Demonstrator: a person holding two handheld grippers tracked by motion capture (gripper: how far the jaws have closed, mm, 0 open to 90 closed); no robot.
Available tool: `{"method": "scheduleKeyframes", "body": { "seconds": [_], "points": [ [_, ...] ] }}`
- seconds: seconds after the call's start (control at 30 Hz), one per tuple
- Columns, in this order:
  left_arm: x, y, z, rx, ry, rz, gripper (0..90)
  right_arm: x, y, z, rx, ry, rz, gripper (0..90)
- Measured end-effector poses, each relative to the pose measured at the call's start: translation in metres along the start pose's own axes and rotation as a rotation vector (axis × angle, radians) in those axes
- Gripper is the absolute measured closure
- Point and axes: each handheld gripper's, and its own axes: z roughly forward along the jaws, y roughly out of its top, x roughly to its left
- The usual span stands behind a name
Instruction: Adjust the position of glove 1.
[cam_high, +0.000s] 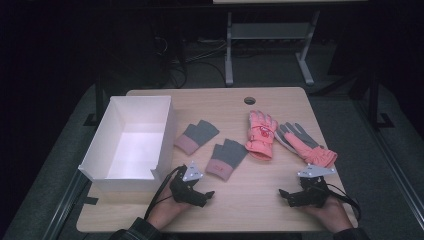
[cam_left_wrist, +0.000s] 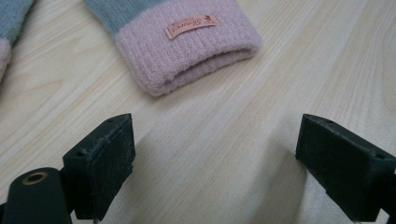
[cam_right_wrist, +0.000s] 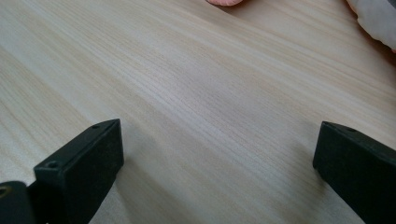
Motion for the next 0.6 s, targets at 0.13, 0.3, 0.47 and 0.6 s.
{"method": "scheduleKeyframes", "body": {
  "seconds": [0.13, 0.3, 0.47, 0.6],
  "points": [
    [0.0, 0.0, 0.0, 0.0, 0.001, -0.002, 11.1, 0.0, 0.0, 0.0, 0.0, 0.0, 0.001, 1.1],
    [-0.001, 0.001, -0.002, 0.019, 0.005, -0.002, 11.8, 0.0, 0.0, 0.0, 0.0, 0.0, -0.001, 1.1],
    [-0.003, 0.006, -0.005, 0.029, -0.005, -0.002, 12.4, 0.0, 0.0, 0.0, 0.0, 0.001, -0.001, 1.1],
    [-0.005, 0.019, -0.01, -0.023, -0.03, -0.02, 12.6, 0.0, 0.0, 0.0, 0.001, -0.001, 0.001, 1.1]
  ]
}}
